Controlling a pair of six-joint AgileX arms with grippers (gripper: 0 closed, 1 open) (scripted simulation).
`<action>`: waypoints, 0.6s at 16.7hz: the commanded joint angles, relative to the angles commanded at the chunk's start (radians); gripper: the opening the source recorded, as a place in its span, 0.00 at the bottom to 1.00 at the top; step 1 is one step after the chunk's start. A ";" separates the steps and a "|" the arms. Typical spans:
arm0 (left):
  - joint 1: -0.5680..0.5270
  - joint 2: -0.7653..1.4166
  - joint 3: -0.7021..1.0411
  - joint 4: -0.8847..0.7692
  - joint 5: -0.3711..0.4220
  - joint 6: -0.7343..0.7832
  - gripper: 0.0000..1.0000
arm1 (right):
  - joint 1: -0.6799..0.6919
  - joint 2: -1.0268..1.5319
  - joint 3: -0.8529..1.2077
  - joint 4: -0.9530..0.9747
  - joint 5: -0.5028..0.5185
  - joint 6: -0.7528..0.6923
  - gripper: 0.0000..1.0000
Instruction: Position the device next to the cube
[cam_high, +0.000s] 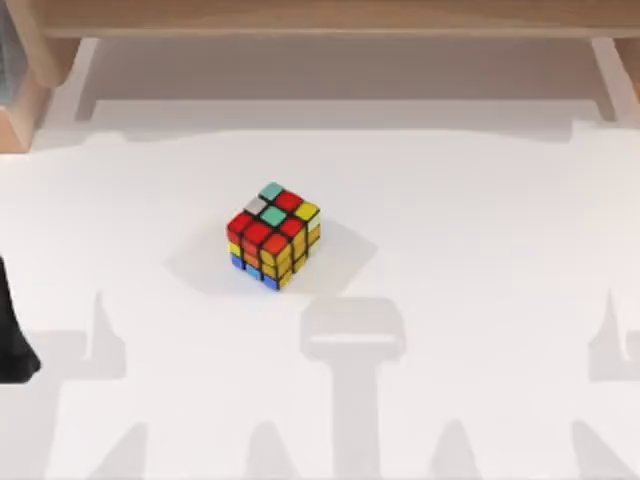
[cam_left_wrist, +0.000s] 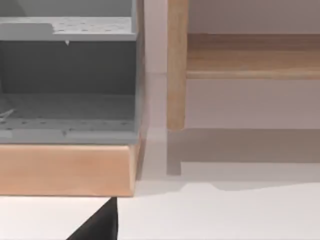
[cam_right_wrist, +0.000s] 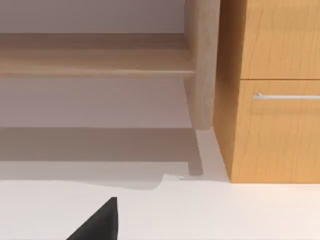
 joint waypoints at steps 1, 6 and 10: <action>0.000 0.000 0.000 0.000 0.000 0.000 1.00 | 0.000 0.000 0.000 0.000 0.000 0.000 1.00; 0.000 0.000 0.000 0.000 0.000 0.000 1.00 | -0.025 0.103 0.099 -0.063 0.002 -0.051 1.00; 0.000 0.000 0.000 0.000 0.000 0.000 1.00 | -0.077 0.378 0.325 -0.207 0.002 -0.165 1.00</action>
